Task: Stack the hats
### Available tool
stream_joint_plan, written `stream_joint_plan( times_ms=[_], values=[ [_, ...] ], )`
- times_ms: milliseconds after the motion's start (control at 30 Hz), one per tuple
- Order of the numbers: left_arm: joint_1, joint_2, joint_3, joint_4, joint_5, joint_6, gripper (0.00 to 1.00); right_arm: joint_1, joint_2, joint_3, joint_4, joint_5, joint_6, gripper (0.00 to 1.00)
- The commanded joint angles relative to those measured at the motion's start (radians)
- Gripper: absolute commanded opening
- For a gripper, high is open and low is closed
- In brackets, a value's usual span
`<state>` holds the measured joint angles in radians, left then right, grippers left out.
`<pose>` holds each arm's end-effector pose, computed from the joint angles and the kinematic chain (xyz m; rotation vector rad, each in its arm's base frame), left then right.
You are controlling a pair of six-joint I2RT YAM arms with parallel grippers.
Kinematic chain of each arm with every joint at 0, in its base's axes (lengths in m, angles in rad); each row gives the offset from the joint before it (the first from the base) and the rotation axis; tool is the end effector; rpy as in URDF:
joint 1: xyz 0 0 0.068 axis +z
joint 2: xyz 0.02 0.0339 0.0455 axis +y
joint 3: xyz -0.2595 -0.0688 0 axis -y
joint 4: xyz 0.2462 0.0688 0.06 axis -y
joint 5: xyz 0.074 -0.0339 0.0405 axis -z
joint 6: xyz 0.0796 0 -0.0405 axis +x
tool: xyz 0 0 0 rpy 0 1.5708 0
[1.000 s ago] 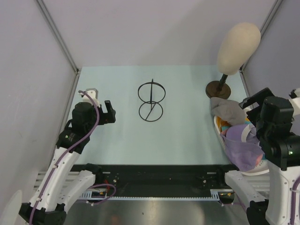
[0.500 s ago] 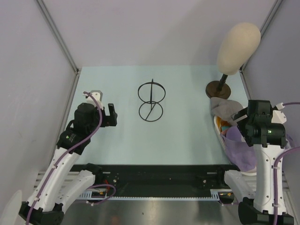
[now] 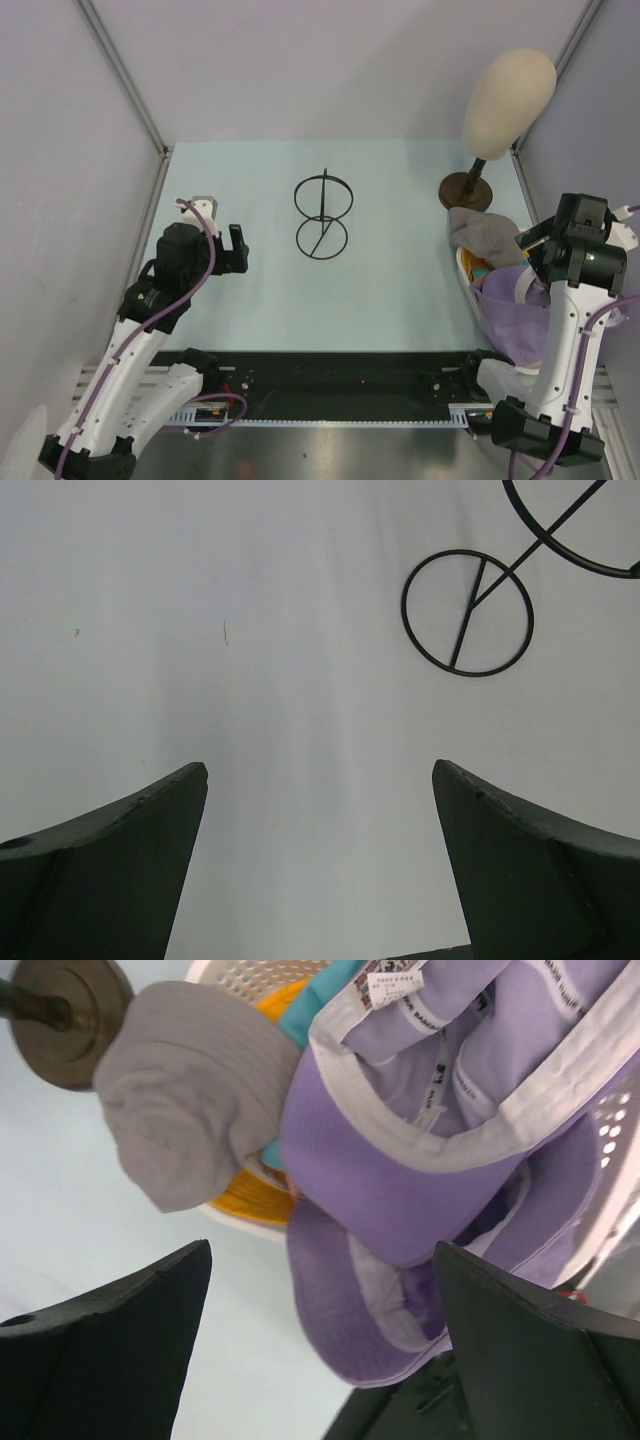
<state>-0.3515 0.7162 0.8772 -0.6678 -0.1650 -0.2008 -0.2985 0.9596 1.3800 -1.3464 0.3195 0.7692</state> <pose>0.1838 -0.0535 0.3085 0.0554 2.0736 -0.1677 0.1468 -0.0713 0.3617 1.3536 2.0320 -0.1921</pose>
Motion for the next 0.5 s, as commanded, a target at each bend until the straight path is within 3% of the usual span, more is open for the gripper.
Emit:
stream_joint_plan(
  times_ms=[0, 100, 467],
  values=[
    [-0.006, 0.000, 0.032, 0.014, 0.002, 0.000, 1.00, -0.008, 0.014, 0.016, -0.074, 0.069, -0.204, 0.97],
    [-0.009, 0.000, 0.028, 0.017, 0.002, -0.006, 1.00, -0.008, 0.048, -0.009, 0.001, 0.072, -0.329, 0.94],
    [-0.009, 0.063, 0.074, 0.046, -0.048, -0.015, 1.00, 0.084, 0.149, -0.159, 0.414, -0.200, -0.600, 0.88]
  ],
)
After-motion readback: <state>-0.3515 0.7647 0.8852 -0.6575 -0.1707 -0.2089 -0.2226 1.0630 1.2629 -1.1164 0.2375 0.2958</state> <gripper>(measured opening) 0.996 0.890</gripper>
